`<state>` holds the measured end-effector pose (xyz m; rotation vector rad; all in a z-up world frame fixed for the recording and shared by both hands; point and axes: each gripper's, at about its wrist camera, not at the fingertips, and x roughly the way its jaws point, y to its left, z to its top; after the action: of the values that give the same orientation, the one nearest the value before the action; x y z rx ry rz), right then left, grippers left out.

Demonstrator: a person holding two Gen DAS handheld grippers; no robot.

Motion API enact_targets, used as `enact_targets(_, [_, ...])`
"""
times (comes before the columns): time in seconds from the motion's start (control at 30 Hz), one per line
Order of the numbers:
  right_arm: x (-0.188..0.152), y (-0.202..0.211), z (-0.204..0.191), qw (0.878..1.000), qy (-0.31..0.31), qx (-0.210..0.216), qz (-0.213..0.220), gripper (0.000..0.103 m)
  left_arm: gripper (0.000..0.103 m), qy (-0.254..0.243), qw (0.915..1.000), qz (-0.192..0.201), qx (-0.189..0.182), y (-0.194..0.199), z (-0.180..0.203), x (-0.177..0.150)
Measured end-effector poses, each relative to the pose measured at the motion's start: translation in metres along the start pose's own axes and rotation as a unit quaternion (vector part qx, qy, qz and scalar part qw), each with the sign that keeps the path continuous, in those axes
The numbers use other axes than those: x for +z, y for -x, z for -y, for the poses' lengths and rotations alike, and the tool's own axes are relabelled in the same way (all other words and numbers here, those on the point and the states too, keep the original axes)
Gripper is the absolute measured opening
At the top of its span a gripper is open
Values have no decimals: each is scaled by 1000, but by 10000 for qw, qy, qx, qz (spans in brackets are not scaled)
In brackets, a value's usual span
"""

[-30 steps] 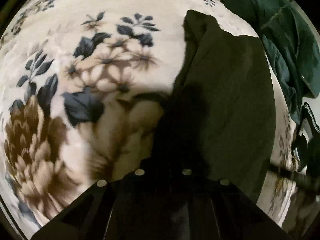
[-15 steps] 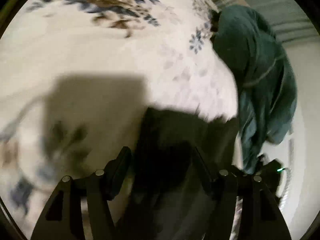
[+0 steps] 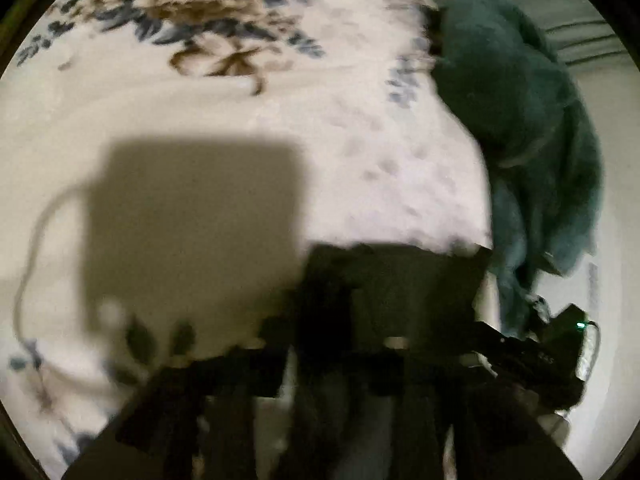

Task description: Fold small clothes

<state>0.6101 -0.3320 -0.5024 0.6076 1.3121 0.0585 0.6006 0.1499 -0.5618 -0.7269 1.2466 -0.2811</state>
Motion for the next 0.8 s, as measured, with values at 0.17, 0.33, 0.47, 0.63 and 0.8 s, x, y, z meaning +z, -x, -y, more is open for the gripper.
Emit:
enact_targets(0.17, [-82, 51, 10, 9969, 518, 264, -522, 62, 69, -434, 9988, 191, -120, 59, 16, -62])
enact_targets(0.33, [-187, 91, 34, 9907, 288, 484, -1239, 67, 69, -425, 9990, 120, 112, 112, 22, -159])
enact_targets(0.47, [-269, 115, 57, 9867, 163, 385, -1571, 67, 69, 251, 9989, -316, 232, 130, -2, -262])
enact_targets(0.63, [-360, 114, 106, 9848, -40, -216, -1724, 66, 69, 839, 9921, -674, 646, 116, -28, -363])
enact_targets(0.8, [-418, 95, 127, 9838, -63, -402, -1744, 47, 67, 866, 9898, -700, 887, 101, -32, -410])
